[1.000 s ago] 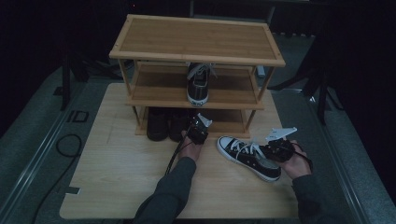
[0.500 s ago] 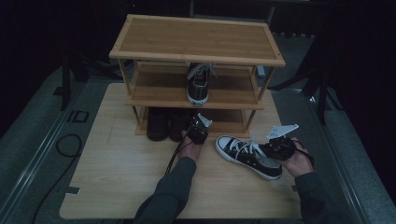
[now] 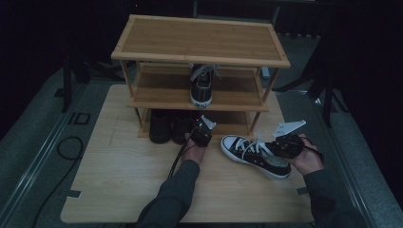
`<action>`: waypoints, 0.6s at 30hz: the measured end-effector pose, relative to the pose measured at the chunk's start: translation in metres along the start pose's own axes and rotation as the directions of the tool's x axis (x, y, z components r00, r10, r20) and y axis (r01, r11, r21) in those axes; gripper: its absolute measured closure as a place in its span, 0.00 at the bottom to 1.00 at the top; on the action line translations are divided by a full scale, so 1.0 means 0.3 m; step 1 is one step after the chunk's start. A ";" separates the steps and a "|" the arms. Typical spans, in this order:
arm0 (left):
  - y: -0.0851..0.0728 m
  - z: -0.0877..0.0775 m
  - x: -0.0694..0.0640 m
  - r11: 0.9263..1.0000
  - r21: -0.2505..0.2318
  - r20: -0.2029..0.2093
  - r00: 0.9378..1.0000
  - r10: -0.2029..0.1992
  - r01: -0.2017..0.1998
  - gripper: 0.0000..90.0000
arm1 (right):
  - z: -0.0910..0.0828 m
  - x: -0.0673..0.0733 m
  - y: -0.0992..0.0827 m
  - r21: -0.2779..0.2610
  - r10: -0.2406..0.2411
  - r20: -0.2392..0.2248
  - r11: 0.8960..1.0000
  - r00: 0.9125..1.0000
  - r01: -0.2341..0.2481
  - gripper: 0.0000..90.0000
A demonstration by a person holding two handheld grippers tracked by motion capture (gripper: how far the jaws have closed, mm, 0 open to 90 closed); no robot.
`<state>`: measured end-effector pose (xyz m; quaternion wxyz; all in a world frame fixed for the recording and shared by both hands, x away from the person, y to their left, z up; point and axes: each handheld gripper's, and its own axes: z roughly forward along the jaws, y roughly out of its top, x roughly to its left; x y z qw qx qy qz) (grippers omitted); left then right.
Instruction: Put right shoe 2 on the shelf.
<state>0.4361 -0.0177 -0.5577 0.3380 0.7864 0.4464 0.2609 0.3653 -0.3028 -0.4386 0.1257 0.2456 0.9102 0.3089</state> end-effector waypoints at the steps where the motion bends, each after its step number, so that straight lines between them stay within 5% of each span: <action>1: 0.000 0.000 0.000 1.000 0.000 0.000 1.000 0.000 0.000 1.00 | -0.009 -0.004 0.008 0.002 -0.004 -0.001 1.000 1.000 0.004 0.98; 18: 0.000 0.000 0.000 1.000 0.000 -0.001 1.000 0.002 -0.002 1.00 | -0.115 -0.031 0.075 -0.076 -0.002 -0.046 0.997 0.999 -0.002 0.98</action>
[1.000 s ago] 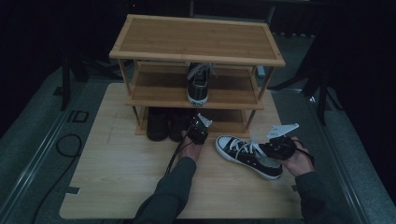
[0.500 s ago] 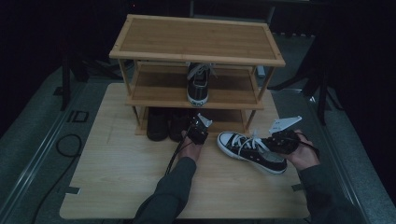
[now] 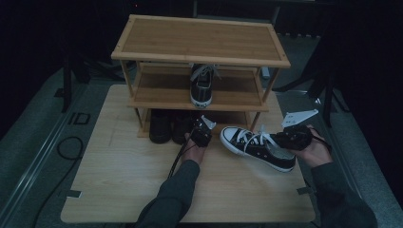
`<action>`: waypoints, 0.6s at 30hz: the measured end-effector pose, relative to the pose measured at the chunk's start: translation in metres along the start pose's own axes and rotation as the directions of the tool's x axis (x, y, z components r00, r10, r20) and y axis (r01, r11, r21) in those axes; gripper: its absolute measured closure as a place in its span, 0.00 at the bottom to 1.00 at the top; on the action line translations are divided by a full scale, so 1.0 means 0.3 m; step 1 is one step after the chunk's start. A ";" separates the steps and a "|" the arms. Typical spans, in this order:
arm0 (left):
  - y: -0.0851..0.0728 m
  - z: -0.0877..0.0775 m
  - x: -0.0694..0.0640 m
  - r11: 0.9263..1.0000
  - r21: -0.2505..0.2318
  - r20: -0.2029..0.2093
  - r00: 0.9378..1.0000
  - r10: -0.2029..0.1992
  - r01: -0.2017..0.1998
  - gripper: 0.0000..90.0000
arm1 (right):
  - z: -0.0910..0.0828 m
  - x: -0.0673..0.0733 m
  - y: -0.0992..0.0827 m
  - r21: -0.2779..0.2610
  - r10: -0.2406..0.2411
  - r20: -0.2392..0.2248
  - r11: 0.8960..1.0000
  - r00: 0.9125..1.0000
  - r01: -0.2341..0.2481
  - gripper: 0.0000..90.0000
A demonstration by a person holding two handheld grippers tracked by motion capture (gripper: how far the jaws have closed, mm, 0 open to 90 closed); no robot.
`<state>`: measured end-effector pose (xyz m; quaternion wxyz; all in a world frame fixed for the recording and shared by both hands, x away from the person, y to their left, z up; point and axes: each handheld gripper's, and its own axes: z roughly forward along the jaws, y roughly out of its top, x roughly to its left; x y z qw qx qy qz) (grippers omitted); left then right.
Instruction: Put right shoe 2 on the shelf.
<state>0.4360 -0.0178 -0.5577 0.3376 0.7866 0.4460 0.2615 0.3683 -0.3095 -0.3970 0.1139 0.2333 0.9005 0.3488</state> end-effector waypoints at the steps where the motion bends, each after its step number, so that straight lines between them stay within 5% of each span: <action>1: 0.000 0.000 0.000 1.000 0.000 0.000 1.000 0.000 0.000 1.00 | -0.006 -0.001 0.004 -0.003 -0.003 -0.003 1.000 1.000 0.003 0.98; 18: 0.000 0.000 -0.002 1.000 -0.001 -0.002 1.000 -0.002 0.002 1.00 | -0.096 -0.006 0.082 -0.023 -0.009 -0.024 1.000 1.000 0.008 0.98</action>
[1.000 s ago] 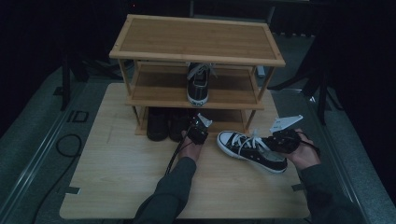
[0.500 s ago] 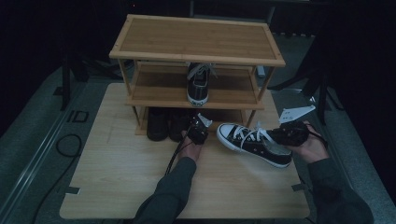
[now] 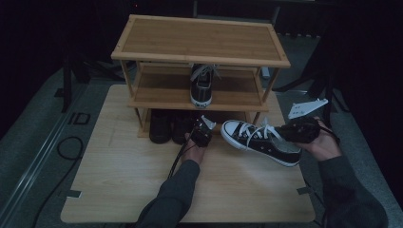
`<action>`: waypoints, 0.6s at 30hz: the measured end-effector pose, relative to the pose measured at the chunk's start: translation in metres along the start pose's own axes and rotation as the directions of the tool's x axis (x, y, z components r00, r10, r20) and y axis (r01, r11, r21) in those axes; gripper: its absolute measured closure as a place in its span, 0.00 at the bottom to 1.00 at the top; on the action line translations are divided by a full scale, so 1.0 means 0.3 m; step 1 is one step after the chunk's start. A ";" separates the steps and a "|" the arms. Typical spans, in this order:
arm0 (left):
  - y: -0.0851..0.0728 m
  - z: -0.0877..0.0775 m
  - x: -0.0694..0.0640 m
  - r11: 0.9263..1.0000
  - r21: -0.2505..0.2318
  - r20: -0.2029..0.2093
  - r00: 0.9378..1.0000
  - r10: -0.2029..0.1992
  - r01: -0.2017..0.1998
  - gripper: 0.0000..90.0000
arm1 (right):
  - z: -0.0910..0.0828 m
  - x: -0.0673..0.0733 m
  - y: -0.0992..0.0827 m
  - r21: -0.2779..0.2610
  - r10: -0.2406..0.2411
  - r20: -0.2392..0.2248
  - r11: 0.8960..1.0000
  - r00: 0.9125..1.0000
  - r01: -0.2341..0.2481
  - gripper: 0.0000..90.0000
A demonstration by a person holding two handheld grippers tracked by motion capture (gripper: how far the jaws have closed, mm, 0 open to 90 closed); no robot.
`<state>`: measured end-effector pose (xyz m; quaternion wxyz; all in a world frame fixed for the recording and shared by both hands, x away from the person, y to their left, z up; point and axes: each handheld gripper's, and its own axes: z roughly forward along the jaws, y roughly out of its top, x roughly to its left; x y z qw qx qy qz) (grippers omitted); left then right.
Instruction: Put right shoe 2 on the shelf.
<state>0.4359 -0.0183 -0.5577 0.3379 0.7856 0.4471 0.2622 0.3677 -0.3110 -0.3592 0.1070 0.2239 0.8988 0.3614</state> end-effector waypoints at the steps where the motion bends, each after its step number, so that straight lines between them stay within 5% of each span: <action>1: 0.000 0.000 0.000 1.000 0.000 -0.002 1.000 0.000 0.000 1.00 | -0.011 0.001 0.013 -0.007 -0.005 -0.002 1.000 1.000 0.005 0.98; 18: 0.000 -0.002 0.001 1.000 0.008 -0.008 1.000 0.012 -0.012 1.00 | -0.102 0.010 0.169 -0.087 -0.012 0.012 0.996 1.000 0.013 0.98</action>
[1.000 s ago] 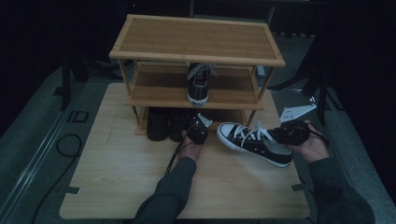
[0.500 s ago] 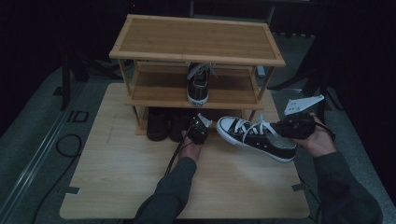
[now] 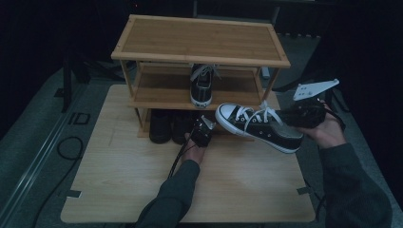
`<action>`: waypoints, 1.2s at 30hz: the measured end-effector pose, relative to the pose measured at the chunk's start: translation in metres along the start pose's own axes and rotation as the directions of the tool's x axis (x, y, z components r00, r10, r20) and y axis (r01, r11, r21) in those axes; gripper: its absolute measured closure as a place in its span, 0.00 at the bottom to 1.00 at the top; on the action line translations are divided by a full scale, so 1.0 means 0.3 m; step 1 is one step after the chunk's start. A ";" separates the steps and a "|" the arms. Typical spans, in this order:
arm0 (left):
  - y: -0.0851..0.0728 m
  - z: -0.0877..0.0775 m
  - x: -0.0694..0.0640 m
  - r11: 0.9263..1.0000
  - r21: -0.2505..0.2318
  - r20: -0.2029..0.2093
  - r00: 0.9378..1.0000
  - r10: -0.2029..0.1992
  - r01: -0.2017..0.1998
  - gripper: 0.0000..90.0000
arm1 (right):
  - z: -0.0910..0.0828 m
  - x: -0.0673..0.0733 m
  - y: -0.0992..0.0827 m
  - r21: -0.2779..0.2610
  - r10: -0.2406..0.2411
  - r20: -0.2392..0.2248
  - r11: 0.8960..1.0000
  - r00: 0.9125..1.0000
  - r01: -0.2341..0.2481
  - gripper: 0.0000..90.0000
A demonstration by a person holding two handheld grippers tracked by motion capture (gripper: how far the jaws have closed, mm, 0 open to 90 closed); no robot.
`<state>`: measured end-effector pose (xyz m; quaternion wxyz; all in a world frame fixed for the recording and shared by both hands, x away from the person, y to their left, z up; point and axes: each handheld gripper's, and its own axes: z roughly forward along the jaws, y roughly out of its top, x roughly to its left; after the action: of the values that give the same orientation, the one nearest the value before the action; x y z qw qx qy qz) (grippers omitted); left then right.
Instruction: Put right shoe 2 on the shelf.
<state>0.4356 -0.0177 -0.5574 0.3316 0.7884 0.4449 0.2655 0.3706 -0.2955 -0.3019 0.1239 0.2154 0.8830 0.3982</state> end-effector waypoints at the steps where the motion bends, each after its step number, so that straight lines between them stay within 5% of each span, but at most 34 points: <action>1: 0.000 0.000 0.000 1.000 0.000 0.000 1.000 0.000 0.000 1.00 | -0.001 -0.005 0.009 -0.004 0.006 0.009 1.000 1.000 -0.006 0.98; 8: 0.000 0.001 0.001 1.000 -0.003 0.012 1.000 -0.009 0.009 1.00 | 0.035 -0.052 0.048 -0.030 0.101 0.096 0.995 0.990 -0.099 0.98; 10: 0.000 0.001 0.001 1.000 -0.003 0.013 1.000 -0.009 0.009 1.00 | 0.063 -0.070 0.061 -0.042 0.146 0.130 0.989 0.981 -0.142 0.98; 19: 0.000 0.002 0.001 1.000 -0.007 0.015 1.000 -0.014 0.014 1.00 | 0.144 -0.088 0.115 -0.059 0.210 0.225 0.978 0.952 -0.202 0.98; 26: 0.000 0.002 0.001 1.000 -0.008 0.017 1.000 -0.015 0.015 1.00 | 0.206 -0.088 0.144 -0.075 0.240 0.257 0.971 0.936 -0.228 0.98; 28: 0.000 0.002 0.001 1.000 -0.008 0.016 1.000 -0.015 0.015 1.00 | 0.207 -0.090 0.139 -0.094 0.259 0.268 0.966 0.928 -0.242 0.98; 29: 0.000 0.001 0.002 1.000 -0.003 0.016 1.000 -0.008 0.008 1.00 | 0.202 -0.100 0.130 -0.120 0.296 0.244 0.954 0.923 -0.274 0.98; 33: 0.000 0.001 0.002 1.000 -0.002 0.016 1.000 -0.008 0.008 1.00 | 0.217 -0.100 0.122 -0.104 0.301 0.280 0.954 0.912 -0.282 0.98; 36: 0.000 0.001 0.002 1.000 -0.002 0.015 1.000 -0.007 0.007 1.00 | 0.223 -0.106 0.113 -0.138 0.330 0.263 0.943 0.907 -0.304 0.98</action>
<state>0.4361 -0.0174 -0.5574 0.3367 0.7884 0.4448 0.2592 0.4342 -0.2472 -0.3184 0.1921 0.4045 0.7899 0.4190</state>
